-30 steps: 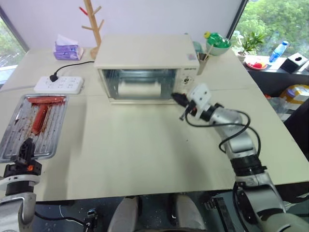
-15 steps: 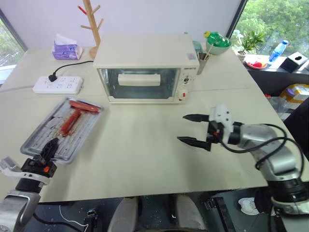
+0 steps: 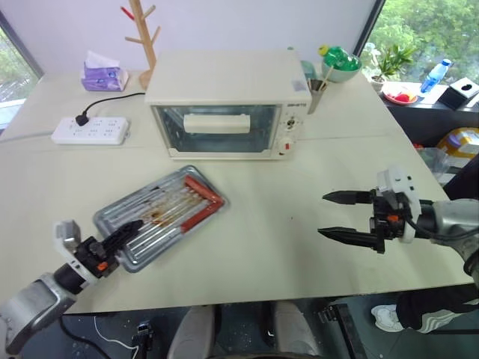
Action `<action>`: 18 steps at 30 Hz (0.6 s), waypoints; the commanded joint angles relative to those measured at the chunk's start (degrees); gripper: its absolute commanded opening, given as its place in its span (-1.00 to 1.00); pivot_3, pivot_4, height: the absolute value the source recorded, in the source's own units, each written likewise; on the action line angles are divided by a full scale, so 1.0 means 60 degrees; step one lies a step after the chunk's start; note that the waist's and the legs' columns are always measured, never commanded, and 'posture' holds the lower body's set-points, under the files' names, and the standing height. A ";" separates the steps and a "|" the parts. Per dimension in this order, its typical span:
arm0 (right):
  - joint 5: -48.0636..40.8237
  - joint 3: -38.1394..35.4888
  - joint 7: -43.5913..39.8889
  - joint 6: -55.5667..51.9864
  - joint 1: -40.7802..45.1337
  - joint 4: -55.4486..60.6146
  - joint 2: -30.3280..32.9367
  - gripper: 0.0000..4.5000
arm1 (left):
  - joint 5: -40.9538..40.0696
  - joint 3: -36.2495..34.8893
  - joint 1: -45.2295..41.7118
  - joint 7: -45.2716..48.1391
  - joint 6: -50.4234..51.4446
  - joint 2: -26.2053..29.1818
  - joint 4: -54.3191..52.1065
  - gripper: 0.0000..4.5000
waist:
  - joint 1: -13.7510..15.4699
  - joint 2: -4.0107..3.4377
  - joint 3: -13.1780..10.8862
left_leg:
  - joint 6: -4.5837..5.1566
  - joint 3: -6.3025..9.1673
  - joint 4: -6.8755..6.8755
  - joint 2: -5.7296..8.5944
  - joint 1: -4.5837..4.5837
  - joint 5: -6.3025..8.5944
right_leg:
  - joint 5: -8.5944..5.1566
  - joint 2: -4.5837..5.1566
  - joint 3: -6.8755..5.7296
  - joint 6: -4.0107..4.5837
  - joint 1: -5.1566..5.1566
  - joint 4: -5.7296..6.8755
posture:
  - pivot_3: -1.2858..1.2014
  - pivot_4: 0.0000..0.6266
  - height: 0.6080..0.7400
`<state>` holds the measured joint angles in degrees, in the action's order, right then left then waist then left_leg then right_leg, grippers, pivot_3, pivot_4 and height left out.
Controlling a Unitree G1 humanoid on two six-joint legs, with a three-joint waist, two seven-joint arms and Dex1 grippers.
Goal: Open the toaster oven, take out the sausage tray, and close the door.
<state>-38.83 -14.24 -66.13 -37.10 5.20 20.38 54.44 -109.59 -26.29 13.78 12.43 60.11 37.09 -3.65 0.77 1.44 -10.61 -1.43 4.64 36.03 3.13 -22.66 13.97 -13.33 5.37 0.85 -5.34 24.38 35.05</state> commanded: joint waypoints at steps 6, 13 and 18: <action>-0.0077 -0.1002 -0.0094 0.0006 -0.0725 0.0632 0.0666 0.97 | 0.1521 0.1436 -0.1947 0.1559 0.1166 0.0226 0.0983 -1.00 | 0.0026 -0.0006 -0.0002 | 0.0002 0.0002 0.0019 0.0004 -0.0021 0.0001 | 0.0001 0.0000 -0.0010 -0.0002 0.0010 0.0002 | 0.03 -0.52 1.00; -0.0257 -0.1501 0.0254 -0.0182 -0.1355 0.1163 0.0572 0.97 | 0.3293 0.2347 -0.4542 0.2819 0.2078 0.0163 0.2777 -1.00 | 0.0009 -0.0006 -0.0001 | 0.0003 -0.0001 0.0031 0.0006 -0.0021 -0.0001 | 0.0003 0.0003 -0.0036 -0.0004 -0.0004 0.0007 | 0.03 -0.52 1.00; -0.0314 -0.1743 0.0587 -0.0283 -0.1821 0.1563 0.0391 0.97 | 0.4675 0.2969 -0.5841 0.3759 0.2494 -0.0178 0.3672 -1.00 | 0.0009 -0.0007 -0.0001 | 0.0007 -0.0001 0.0022 0.0008 -0.0021 0.0001 | 0.0003 0.0000 -0.0035 -0.0010 0.0002 0.0007 | 0.03 -0.52 1.00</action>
<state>-39.65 -22.50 -63.20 -38.79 -5.44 27.77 57.26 -83.15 -9.00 -19.76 32.25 74.19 36.20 17.80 0.82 1.40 -10.62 -1.39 4.65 36.17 3.18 -22.79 13.98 -13.31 5.37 0.63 -5.40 24.40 35.10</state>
